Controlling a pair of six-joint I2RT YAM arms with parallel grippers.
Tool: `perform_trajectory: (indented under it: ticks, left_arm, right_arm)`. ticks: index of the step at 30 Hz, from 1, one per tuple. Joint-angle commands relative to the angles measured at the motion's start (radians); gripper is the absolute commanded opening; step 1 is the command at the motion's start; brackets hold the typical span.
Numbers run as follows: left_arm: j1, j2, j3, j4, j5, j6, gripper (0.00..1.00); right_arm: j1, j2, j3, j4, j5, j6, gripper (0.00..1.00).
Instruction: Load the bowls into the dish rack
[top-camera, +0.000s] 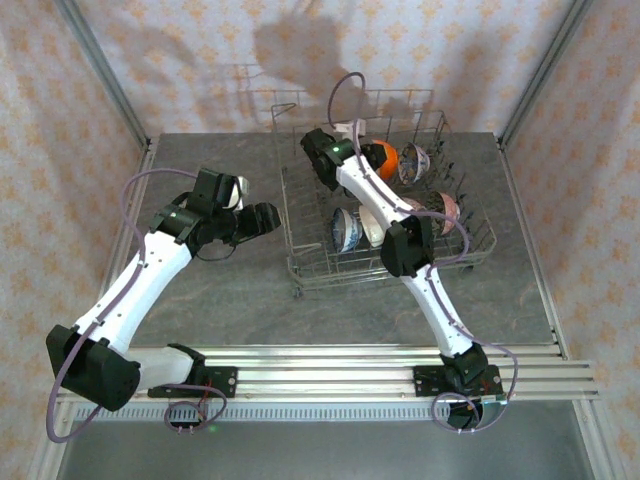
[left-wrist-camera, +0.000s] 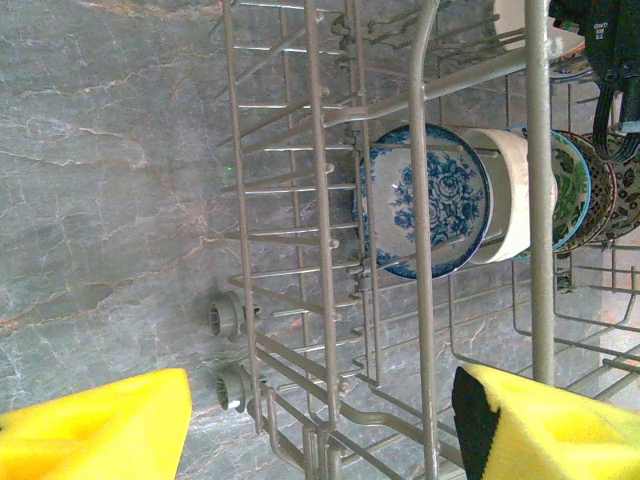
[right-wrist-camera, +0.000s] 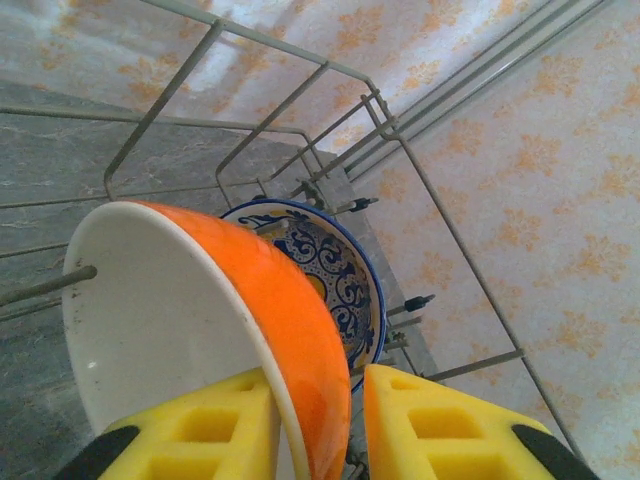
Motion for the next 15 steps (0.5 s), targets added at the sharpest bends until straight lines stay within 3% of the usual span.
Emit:
perform_trajectory:
  ticks: [1,7,9,15]
  left_arm:
    - [-0.001,-0.026,-0.009,-0.005,-0.009,0.001,0.71]
    - [0.005,-0.036,-0.012,-0.012,-0.014,-0.002,0.71]
    - [0.012,-0.037,-0.010,-0.020,-0.018,-0.001,0.71]
    - [0.040,-0.055,-0.007,-0.060,-0.035,0.005,0.72]
  right_arm:
    - [-0.004,0.050,0.020,0.004,0.000,0.010,0.27]
    - [-0.010,0.055,0.017,-0.017,-0.085,0.033,0.28]
    - [-0.010,0.051,0.017,-0.018,-0.116,0.029,0.37]
    - [-0.013,0.026,-0.004,-0.018,-0.181,0.021,0.53]
